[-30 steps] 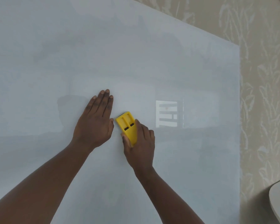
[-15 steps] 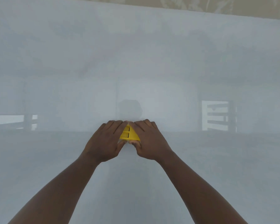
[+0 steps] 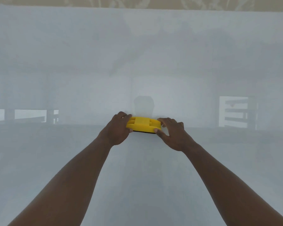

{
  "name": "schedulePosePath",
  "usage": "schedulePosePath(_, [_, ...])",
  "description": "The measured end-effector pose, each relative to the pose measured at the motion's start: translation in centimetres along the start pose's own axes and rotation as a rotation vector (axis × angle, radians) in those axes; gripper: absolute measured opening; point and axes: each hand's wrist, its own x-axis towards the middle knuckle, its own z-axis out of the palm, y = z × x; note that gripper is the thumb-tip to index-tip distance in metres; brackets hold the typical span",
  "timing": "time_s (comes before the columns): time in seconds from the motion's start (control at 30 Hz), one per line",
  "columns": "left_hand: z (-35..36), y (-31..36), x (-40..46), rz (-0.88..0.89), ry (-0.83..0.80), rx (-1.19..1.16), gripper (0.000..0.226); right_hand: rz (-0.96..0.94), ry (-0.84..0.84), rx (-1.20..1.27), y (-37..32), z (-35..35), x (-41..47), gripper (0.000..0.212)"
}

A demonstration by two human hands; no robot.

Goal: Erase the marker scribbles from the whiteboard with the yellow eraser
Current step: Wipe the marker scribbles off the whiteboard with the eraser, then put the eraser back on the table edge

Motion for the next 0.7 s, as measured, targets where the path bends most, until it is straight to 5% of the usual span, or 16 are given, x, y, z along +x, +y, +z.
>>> schedulePosePath(0.33, [4.4,4.6,-1.9,0.011,-0.077,-0.237,0.062,0.210,-0.006,-0.130,-0.5,-3.7,-7.5,0.063])
schedulePosePath(0.7, [16.2,23.5,-3.2,0.254,-0.304,-0.388,0.063,0.492,-0.023,-0.386,8.2,-15.1,-24.7,0.073])
